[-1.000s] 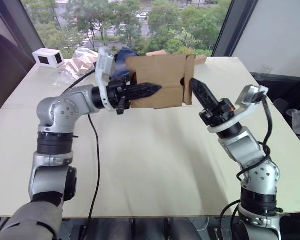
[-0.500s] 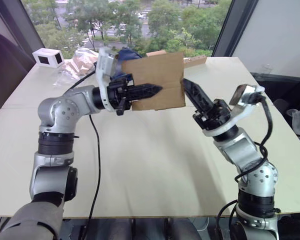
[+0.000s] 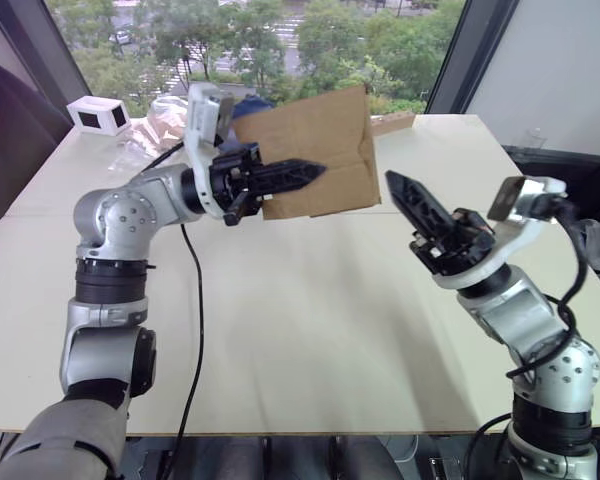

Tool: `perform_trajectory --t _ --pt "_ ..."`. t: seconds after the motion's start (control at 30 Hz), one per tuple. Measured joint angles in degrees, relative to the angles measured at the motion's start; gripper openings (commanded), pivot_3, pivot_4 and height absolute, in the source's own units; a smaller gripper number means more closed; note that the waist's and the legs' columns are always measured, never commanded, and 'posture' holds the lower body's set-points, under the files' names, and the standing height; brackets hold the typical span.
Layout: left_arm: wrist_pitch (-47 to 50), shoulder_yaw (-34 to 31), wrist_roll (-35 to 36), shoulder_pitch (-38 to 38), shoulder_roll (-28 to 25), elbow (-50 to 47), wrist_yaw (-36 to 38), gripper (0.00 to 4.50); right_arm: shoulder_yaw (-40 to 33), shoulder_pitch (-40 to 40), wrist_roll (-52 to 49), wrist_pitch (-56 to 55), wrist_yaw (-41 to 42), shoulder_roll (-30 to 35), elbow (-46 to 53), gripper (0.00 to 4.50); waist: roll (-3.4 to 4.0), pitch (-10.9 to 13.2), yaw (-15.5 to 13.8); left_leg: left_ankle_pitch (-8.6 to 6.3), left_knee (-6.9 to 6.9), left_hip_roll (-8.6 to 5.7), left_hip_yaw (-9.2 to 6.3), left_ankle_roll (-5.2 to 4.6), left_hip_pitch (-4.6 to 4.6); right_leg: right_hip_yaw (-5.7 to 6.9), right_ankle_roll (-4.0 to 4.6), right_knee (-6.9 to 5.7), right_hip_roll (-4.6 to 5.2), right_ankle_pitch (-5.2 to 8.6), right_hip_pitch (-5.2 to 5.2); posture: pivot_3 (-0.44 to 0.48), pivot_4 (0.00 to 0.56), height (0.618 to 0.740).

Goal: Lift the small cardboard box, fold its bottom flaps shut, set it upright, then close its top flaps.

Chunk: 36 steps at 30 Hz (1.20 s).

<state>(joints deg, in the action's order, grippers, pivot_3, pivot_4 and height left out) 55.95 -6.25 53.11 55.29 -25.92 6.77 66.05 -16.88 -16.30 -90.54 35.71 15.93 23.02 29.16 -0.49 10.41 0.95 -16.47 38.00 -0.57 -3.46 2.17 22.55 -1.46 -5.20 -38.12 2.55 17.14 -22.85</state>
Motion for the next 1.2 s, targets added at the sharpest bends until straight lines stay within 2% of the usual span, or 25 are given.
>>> perform_trajectory --t 0.23,0.4,0.67,1.2 --pt "-0.01 0.01 0.01 0.0 0.01 0.0 0.02 0.0 -1.57 0.01 0.38 -1.47 -0.16 1.26 -0.35 0.21 0.0 0.0 -0.02 0.0 0.0 0.01 0.0 0.0 0.0 0.0 0.0 0.0 -0.01 0.0 0.0 0.0 0.15 0.74" --pt "-0.02 0.87 -0.03 -0.02 -0.04 -0.34 0.7 0.0 0.67 -3.61 6.11 -0.85 0.36 4.34 -2.4 0.21 0.0 0.0 0.0 0.0 0.0 0.0 0.01 0.0 0.0 0.0 0.0 0.0 -0.04 0.0 -0.01 0.0 0.15 0.74" --pt "-0.29 2.96 -0.97 -0.48 -0.39 -1.14 2.31 0.0 4.24 -8.57 9.28 0.61 2.54 4.44 -3.75 0.21 0.0 0.0 -0.02 0.0 0.0 0.0 0.01 0.0 0.0 0.0 0.0 0.0 -0.01 0.0 -0.01 0.0 0.15 0.74" --pt "-0.29 3.33 -2.59 -0.59 -0.96 -1.2 3.8 0.0 6.49 -7.12 9.47 2.79 2.87 4.15 -2.0 0.21 0.0 0.0 -0.03 0.0 0.0 0.01 0.0 0.0 0.0 0.0 0.0 0.0 0.0 0.0 -0.01 0.0 0.15 0.74"
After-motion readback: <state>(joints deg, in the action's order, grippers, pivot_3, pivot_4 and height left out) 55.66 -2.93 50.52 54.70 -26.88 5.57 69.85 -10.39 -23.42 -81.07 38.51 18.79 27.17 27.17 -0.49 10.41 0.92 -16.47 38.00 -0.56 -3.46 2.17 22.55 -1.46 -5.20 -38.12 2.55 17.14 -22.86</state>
